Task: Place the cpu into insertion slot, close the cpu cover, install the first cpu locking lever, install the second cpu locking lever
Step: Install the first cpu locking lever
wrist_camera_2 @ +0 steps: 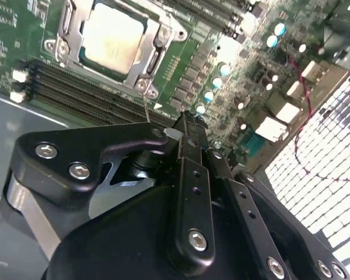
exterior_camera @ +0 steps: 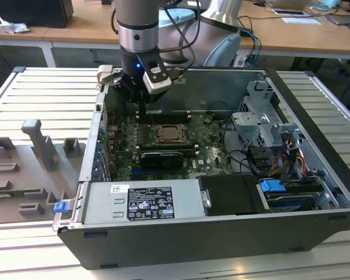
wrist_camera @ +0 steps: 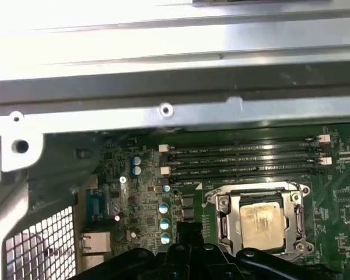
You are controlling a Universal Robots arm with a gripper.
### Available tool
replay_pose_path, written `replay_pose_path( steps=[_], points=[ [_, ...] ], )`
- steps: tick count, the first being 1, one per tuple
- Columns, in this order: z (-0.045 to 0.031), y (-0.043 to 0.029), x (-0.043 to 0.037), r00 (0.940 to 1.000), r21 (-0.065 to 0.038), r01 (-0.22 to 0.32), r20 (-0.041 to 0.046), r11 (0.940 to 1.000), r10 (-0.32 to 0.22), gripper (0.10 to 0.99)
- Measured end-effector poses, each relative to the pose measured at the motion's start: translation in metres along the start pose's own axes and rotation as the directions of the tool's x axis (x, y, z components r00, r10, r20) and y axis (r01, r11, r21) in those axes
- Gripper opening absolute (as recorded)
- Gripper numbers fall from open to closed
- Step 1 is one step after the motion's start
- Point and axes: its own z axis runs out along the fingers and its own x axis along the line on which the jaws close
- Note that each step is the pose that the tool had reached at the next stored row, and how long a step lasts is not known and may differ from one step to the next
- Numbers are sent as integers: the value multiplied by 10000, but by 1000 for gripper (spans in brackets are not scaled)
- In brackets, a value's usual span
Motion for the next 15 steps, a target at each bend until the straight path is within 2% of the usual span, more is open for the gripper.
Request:
replay_pose_path(
  steps=[4,5,8,10,15],
  points=[
    [12,120,14,10000,-1,14,0,10000,-14,106],
    [13,128,14,10000,-1,30,-1,10000,-30,106],
    [15,136,-54,10000,-1,73,-2,10000,-73,106],
    [18,142,-136,10000,-2,77,-3,10000,-77,106],
    [49,163,-467,9999,-2,137,-22,9999,-137,106]
  ],
)
